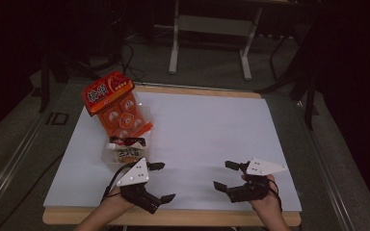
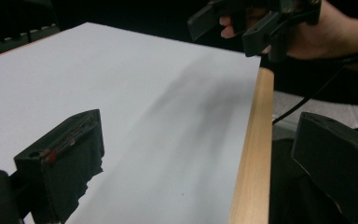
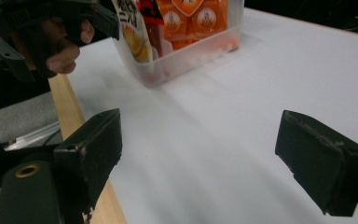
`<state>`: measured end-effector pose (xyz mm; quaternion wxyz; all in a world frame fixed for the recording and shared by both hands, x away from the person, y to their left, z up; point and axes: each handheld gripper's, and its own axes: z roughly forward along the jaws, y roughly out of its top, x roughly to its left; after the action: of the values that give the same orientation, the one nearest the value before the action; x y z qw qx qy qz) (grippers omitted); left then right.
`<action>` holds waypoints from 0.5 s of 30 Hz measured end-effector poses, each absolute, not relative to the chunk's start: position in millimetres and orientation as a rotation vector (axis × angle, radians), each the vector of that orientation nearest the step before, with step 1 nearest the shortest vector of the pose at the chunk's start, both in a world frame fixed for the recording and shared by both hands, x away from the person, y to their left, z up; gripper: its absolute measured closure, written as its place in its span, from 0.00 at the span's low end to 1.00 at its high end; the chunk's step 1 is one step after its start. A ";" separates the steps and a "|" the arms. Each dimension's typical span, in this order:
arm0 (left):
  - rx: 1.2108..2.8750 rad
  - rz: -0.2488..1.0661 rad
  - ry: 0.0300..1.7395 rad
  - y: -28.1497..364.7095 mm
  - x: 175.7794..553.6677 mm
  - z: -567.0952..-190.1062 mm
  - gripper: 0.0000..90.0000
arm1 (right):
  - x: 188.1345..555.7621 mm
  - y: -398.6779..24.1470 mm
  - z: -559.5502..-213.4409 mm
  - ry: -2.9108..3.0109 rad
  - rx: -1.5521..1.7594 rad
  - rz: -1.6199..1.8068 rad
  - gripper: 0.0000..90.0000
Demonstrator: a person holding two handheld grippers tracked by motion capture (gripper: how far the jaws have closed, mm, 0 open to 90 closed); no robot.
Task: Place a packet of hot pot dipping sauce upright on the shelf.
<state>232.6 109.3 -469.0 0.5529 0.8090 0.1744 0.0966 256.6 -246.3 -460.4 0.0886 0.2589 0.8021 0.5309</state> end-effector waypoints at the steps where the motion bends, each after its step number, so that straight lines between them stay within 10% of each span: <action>1: 1.915 0.228 0.412 108.8 231.9 -471.1 0.03 | 256.2 -245.8 -463.5 2.394 0.760 1.561 0.16; 15: 1.931 0.224 0.428 109.5 230.5 -483.0 0.03 | 257.1 -247.1 -479.4 2.392 0.773 1.510 0.16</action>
<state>230.5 109.5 -483.0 0.5444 0.8137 0.1804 0.0946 257.1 -247.1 -479.4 0.1044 0.2623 0.8113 0.5120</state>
